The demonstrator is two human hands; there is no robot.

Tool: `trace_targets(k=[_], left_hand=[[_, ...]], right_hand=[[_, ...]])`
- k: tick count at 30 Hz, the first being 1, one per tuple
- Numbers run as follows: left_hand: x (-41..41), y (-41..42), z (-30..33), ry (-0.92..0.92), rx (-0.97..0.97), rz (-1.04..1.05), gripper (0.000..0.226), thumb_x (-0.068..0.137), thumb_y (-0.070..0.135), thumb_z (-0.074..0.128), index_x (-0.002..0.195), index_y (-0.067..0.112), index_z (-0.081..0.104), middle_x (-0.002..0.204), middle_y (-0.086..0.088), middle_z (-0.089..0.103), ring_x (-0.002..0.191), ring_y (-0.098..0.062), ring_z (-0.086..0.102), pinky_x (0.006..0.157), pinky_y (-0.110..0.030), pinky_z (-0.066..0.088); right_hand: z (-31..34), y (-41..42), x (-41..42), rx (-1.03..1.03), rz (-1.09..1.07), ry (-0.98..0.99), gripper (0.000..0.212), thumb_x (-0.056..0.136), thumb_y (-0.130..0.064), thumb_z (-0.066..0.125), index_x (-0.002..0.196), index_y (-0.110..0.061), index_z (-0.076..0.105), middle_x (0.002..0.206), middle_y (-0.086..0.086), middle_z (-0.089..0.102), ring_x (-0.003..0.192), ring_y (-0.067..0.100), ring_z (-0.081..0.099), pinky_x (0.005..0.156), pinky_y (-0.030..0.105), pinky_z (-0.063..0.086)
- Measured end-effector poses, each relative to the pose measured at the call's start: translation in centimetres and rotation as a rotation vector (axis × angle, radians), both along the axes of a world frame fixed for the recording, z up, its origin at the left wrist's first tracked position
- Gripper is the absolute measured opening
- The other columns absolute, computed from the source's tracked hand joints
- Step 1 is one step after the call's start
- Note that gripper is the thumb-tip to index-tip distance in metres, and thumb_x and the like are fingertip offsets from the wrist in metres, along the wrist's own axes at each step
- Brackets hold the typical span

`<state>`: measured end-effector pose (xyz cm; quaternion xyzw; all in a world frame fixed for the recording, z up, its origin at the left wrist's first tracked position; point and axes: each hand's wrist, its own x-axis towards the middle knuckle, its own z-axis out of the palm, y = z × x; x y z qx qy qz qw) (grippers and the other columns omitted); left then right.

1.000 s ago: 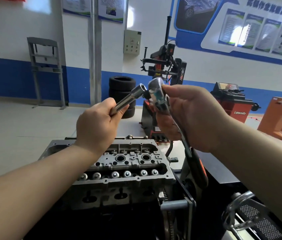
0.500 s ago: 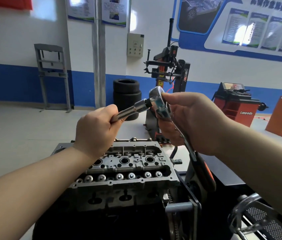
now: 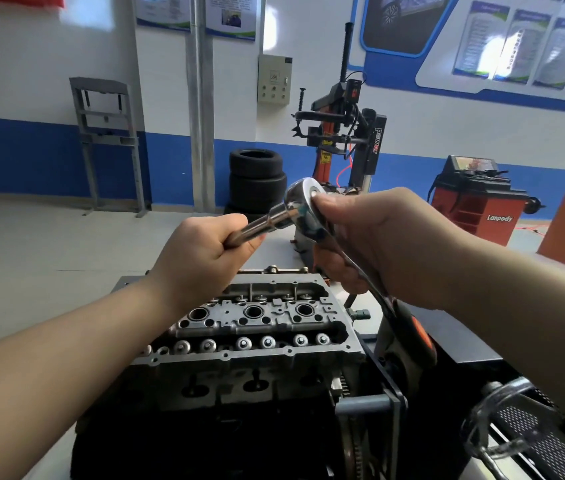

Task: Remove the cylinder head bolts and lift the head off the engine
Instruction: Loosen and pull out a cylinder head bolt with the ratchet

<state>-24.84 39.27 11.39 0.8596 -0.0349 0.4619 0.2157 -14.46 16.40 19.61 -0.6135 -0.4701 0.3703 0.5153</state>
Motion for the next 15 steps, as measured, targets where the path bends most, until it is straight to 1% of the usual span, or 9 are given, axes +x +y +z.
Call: trace_targets(k=[3,5,6,7,9,11,12,14,15], left_hand=[[0.5,-0.5,0.0,0.041,-0.034,0.068,0.049,0.106,0.033,0.063,0.062,0.020,0.044,0.052,0.000,0.044,0.050,-0.020,0.041,0.052,-0.043,0.040],[1.1,-1.2,0.0,0.058,-0.002,0.093,0.049,0.105,0.035,0.065,0.063,0.026,0.042,0.052,0.007,0.043,0.051,-0.017,0.044,0.051,-0.033,0.037],[1.4,-1.5,0.1,0.053,0.022,0.090,0.048,0.105,0.037,0.065,0.064,0.030,0.041,0.052,0.010,0.042,0.051,-0.014,0.046,0.050,-0.026,0.034],[1.7,-1.6,0.0,0.055,0.028,0.073,0.045,0.104,0.040,0.065,0.066,0.030,0.042,0.052,0.011,0.043,0.052,-0.011,0.047,0.050,-0.022,0.031],[2.3,-1.4,-0.4,0.131,0.000,0.030,0.041,0.101,0.054,0.059,0.074,0.026,0.048,0.057,0.013,0.050,0.055,-0.007,0.050,0.052,-0.017,0.032],[2.7,-0.5,-1.2,0.311,0.021,0.028,0.040,0.096,0.070,0.057,0.090,0.030,0.052,0.075,0.015,0.059,0.068,-0.003,0.055,0.062,-0.021,0.040],[2.8,0.2,-1.7,0.419,0.026,0.040,0.039,0.092,0.075,0.060,0.101,0.038,0.052,0.091,0.017,0.063,0.081,0.000,0.058,0.071,-0.024,0.046],[2.6,2.2,-3.1,0.655,0.069,0.121,0.057,0.085,0.079,0.063,0.130,0.050,0.045,0.133,0.016,0.058,0.120,-0.003,0.054,0.099,-0.037,0.049],[2.3,3.2,-3.9,0.763,0.123,0.189,0.071,0.084,0.083,0.060,0.144,0.050,0.040,0.150,0.014,0.049,0.137,-0.008,0.044,0.112,-0.044,0.043]], right_hand=[[-0.1,0.9,-1.3,0.109,-0.249,-0.153,0.039,0.103,-0.053,0.054,0.101,-0.017,0.067,0.075,0.009,0.063,0.054,0.022,0.048,0.051,0.035,0.037],[0.1,1.7,-2.1,0.193,-0.429,-0.415,0.039,0.095,-0.063,0.061,0.103,-0.027,0.070,0.069,-0.004,0.070,0.051,0.014,0.055,0.046,0.034,0.046],[0.3,2.1,-2.2,0.237,-0.497,-0.589,0.034,0.091,-0.063,0.068,0.097,-0.031,0.072,0.070,-0.006,0.071,0.051,0.008,0.058,0.048,0.030,0.049],[0.5,2.4,-2.1,0.274,-0.544,-0.757,0.025,0.088,-0.057,0.073,0.089,-0.031,0.074,0.072,-0.007,0.071,0.055,0.004,0.060,0.052,0.027,0.051],[1.1,3.1,-1.6,0.261,-0.565,-0.987,0.015,0.086,-0.039,0.075,0.077,-0.027,0.073,0.072,-0.007,0.069,0.064,0.005,0.062,0.057,0.030,0.052],[2.0,3.8,-0.8,0.156,-0.514,-1.130,0.012,0.085,-0.030,0.073,0.075,-0.024,0.072,0.074,-0.005,0.069,0.068,0.011,0.065,0.055,0.033,0.055],[2.4,4.2,-0.2,0.099,-0.482,-1.153,0.013,0.085,-0.028,0.073,0.074,-0.024,0.071,0.071,-0.006,0.068,0.064,0.010,0.066,0.049,0.029,0.053],[3.2,4.9,1.2,-0.006,-0.441,-1.162,0.015,0.085,-0.024,0.074,0.071,-0.024,0.070,0.061,-0.010,0.065,0.052,0.001,0.063,0.039,0.014,0.041],[3.5,5.3,2.0,-0.052,-0.437,-1.168,0.015,0.085,-0.023,0.074,0.071,-0.023,0.070,0.059,-0.009,0.065,0.048,-0.002,0.061,0.038,0.011,0.038]])
